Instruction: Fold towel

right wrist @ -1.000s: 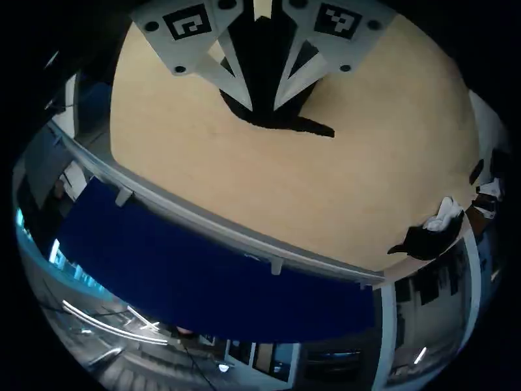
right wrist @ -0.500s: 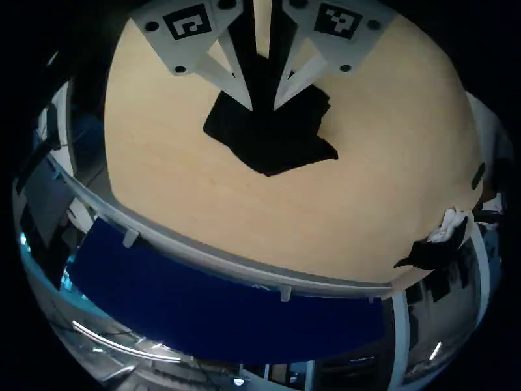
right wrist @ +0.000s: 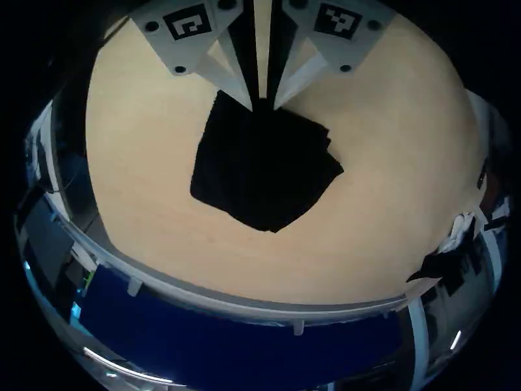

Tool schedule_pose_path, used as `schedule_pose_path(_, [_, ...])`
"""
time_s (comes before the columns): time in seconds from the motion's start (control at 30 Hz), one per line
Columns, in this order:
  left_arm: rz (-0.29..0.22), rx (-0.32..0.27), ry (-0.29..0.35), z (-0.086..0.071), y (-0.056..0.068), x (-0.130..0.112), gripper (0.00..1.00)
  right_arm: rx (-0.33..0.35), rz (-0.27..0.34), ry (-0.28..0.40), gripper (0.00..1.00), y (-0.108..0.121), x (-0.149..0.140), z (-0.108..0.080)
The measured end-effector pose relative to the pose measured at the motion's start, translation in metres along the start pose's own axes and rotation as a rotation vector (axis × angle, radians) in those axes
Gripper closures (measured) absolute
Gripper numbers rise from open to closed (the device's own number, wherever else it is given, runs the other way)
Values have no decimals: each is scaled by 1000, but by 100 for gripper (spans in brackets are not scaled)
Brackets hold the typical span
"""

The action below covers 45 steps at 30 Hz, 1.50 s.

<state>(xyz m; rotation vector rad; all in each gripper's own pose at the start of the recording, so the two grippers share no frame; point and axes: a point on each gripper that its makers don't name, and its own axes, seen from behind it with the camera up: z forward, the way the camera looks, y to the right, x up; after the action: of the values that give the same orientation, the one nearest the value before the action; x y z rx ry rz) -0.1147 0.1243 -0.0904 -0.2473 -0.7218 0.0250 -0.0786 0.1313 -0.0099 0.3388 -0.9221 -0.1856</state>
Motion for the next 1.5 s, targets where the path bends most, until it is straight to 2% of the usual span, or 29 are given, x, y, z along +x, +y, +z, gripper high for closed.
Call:
schedule_pose_path(0.4, [9, -8, 3, 3, 7, 2, 20, 4, -9, 27, 92, -4, 16, -2])
schedule_pose_path(0.7, [11, -5, 5, 3, 3, 3, 20, 16, -24, 65, 92, -7, 39, -4])
schedule_pose_path(1.1, [9, 3, 14, 0, -3, 6, 20, 22, -95, 160, 92, -1, 126, -13])
schedule_pose_path(1.5, [4, 27, 11, -6, -14, 3, 20, 11, -206, 176, 92, 19, 198, -13])
